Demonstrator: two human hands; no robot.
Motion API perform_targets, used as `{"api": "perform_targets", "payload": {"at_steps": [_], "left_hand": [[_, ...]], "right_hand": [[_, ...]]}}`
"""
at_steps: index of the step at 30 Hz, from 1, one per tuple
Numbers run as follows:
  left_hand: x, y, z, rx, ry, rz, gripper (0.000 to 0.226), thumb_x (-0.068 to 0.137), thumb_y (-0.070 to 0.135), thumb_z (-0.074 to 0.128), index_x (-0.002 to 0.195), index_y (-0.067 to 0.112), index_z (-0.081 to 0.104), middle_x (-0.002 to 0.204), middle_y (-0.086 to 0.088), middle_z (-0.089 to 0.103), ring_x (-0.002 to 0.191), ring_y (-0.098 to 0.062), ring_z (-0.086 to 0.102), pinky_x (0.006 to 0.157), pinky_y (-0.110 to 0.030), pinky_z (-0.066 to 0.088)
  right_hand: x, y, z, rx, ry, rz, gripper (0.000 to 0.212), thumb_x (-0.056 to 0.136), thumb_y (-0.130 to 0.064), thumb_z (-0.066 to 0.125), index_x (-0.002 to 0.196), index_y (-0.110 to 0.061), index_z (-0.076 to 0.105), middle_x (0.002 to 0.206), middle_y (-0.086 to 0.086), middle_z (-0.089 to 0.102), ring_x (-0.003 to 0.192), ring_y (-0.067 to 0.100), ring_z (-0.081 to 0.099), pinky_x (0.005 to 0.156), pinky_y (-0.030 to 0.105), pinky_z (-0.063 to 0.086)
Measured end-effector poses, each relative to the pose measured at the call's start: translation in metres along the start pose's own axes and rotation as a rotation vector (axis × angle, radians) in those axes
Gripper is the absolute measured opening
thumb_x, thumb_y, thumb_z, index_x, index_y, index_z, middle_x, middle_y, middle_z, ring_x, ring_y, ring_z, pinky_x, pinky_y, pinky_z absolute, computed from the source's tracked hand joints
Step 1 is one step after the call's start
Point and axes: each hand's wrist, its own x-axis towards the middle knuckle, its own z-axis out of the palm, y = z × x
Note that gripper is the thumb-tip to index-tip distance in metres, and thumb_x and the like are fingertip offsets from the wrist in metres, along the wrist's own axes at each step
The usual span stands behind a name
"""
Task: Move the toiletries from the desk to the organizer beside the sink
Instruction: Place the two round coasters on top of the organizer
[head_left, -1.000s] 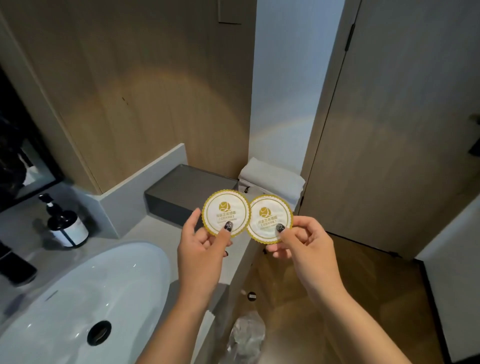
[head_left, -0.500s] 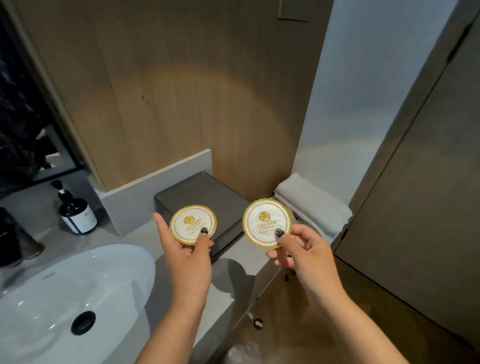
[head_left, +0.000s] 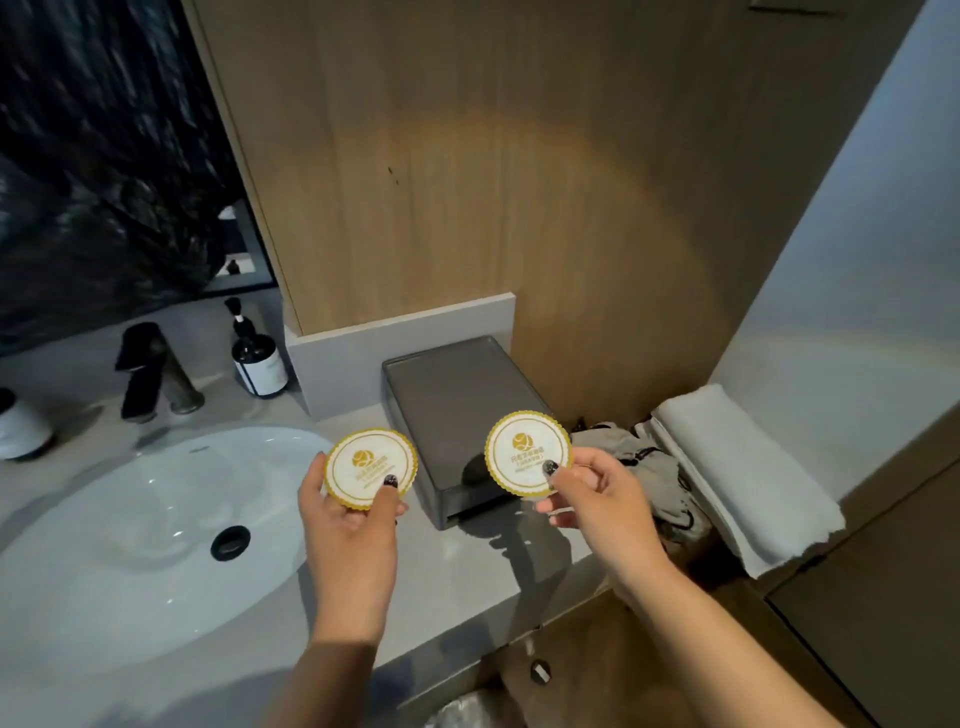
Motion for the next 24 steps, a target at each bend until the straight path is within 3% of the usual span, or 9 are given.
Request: {"api": "perform_targets", "payload": {"at_steps": [3, 8, 10, 16, 18, 21, 24], "left_hand": [[0.013, 0.003, -0.008, -0.010, 0.053, -0.006, 0.070, 0.086, -0.009, 0.059, 0.143, 0.019, 0.031, 0.126, -0.010, 0.057, 0.071, -0.002, 0.065, 0.064, -0.015, 0.053], [0.047, -0.002, -0.019, -0.025, 0.093, -0.022, 0.064, 0.086, -0.009, 0.059, 0.136, 0.024, 0.036, 0.121, -0.014, 0.060, 0.063, -0.015, 0.060, 0.057, -0.015, 0.051], [0.059, -0.004, -0.020, -0.009, 0.067, -0.026, 0.063, 0.086, -0.009, 0.060, 0.136, 0.021, 0.037, 0.119, -0.014, 0.062, 0.059, -0.013, 0.060, 0.056, -0.016, 0.050], [0.111, 0.009, -0.018, -0.005, 0.030, 0.012, 0.063, 0.084, -0.012, 0.061, 0.137, 0.015, 0.040, 0.115, -0.014, 0.063, 0.078, -0.027, 0.063, 0.058, -0.014, 0.053], [0.121, 0.012, -0.014, 0.000, 0.001, 0.014, 0.063, 0.083, -0.013, 0.061, 0.136, 0.015, 0.042, 0.112, -0.010, 0.063, 0.085, -0.025, 0.065, 0.059, -0.017, 0.054], [0.122, 0.012, -0.009, 0.033, -0.044, 0.018, 0.061, 0.084, -0.011, 0.061, 0.134, 0.019, 0.042, 0.109, -0.004, 0.065, 0.078, -0.010, 0.067, 0.065, -0.023, 0.055], [0.124, 0.010, -0.007, 0.049, -0.022, -0.013, 0.061, 0.083, -0.006, 0.064, 0.133, 0.020, 0.043, 0.111, -0.002, 0.066, 0.078, -0.012, 0.068, 0.069, -0.025, 0.054]], "right_hand": [[0.026, 0.005, 0.023, 0.019, -0.037, 0.004, 0.009, 0.091, -0.004, 0.058, 0.099, -0.007, 0.058, 0.071, 0.007, 0.070, 0.054, 0.013, 0.067, 0.051, 0.023, 0.052], [0.072, 0.017, 0.062, -0.005, -0.046, 0.018, 0.008, 0.090, -0.004, 0.060, 0.094, -0.009, 0.056, 0.070, 0.008, 0.068, 0.054, 0.018, 0.066, 0.047, 0.024, 0.050], [0.088, 0.023, 0.073, -0.066, -0.030, -0.009, 0.008, 0.089, -0.005, 0.061, 0.093, -0.010, 0.056, 0.066, 0.006, 0.067, 0.055, 0.018, 0.067, 0.048, 0.025, 0.050], [0.124, 0.034, 0.104, -0.181, 0.049, -0.099, 0.017, 0.088, -0.006, 0.062, 0.089, -0.021, 0.053, 0.061, 0.005, 0.066, 0.057, 0.019, 0.069, 0.050, 0.026, 0.051], [0.132, 0.038, 0.111, -0.198, 0.078, -0.114, 0.017, 0.088, -0.007, 0.063, 0.093, -0.020, 0.054, 0.065, 0.010, 0.067, 0.055, 0.016, 0.069, 0.050, 0.026, 0.052], [0.141, 0.043, 0.119, -0.196, 0.119, -0.099, 0.025, 0.088, -0.007, 0.063, 0.110, -0.012, 0.054, 0.072, 0.012, 0.068, 0.050, 0.014, 0.067, 0.044, 0.023, 0.051], [0.151, 0.043, 0.123, -0.226, 0.107, -0.071, 0.037, 0.090, -0.009, 0.060, 0.126, -0.013, 0.051, 0.072, 0.008, 0.067, 0.049, 0.015, 0.066, 0.043, 0.024, 0.052]]}}
